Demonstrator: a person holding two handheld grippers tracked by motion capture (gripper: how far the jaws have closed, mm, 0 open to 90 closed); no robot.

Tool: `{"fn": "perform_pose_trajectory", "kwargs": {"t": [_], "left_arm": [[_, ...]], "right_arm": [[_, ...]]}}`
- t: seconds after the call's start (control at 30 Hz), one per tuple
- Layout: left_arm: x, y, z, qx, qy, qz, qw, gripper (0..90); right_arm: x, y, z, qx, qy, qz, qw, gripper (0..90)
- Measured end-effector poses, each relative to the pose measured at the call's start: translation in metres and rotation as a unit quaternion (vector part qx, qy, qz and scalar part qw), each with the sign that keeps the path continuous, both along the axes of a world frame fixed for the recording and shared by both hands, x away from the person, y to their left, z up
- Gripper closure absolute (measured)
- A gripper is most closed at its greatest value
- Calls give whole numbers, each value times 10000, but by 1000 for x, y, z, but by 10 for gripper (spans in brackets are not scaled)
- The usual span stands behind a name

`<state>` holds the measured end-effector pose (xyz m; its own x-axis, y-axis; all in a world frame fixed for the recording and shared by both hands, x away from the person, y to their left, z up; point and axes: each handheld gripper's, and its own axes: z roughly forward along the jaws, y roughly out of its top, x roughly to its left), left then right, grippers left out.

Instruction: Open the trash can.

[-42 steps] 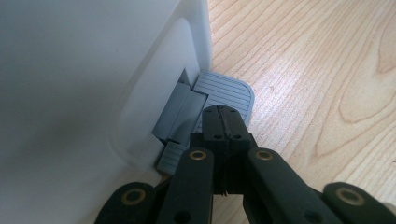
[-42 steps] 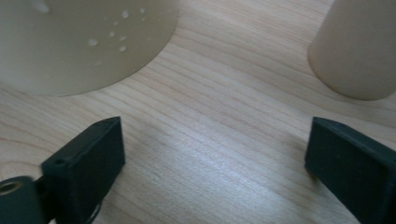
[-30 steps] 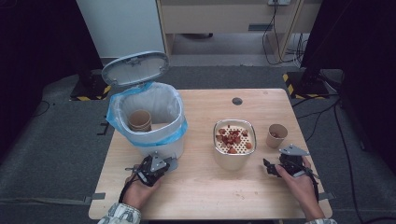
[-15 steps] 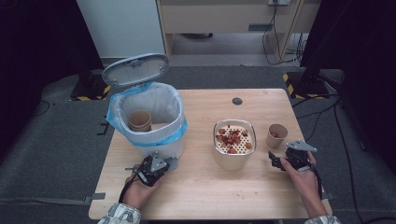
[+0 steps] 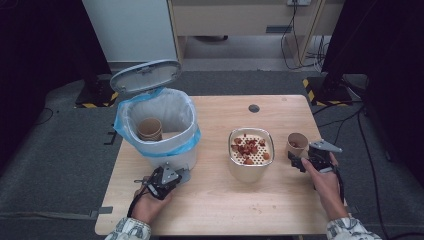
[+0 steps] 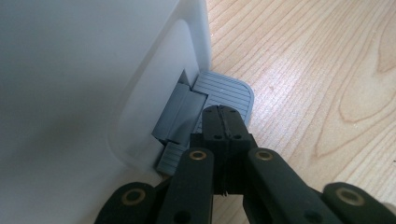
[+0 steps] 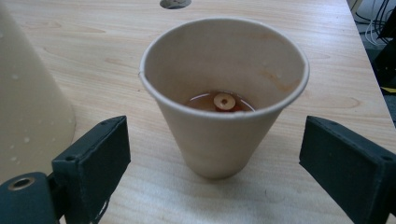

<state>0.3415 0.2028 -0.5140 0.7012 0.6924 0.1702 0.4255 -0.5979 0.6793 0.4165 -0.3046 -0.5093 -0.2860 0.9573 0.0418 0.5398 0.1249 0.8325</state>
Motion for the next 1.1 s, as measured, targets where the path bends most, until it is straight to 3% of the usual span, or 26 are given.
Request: {"fn": "perform_pose_trajectory", "kwargs": {"t": [0.23,0.4,0.83,1.1], "left_arm": [[0,0,0,6,-5,-7,10000,899],[0,0,0,12,-11,-6,10000,899],[0,0,0,11,-14,-9,10000,899],[0,0,0,7,-14,-10,10000,899]], "right_arm": [[11,-2,-6,242,-71,-76,9997,95],[22,1,-5,169,-186,-46,9997,102],[30,4,-12,202,-350,-101,9991,142],[32,9,-12,25,-500,118,9987,254]]}}
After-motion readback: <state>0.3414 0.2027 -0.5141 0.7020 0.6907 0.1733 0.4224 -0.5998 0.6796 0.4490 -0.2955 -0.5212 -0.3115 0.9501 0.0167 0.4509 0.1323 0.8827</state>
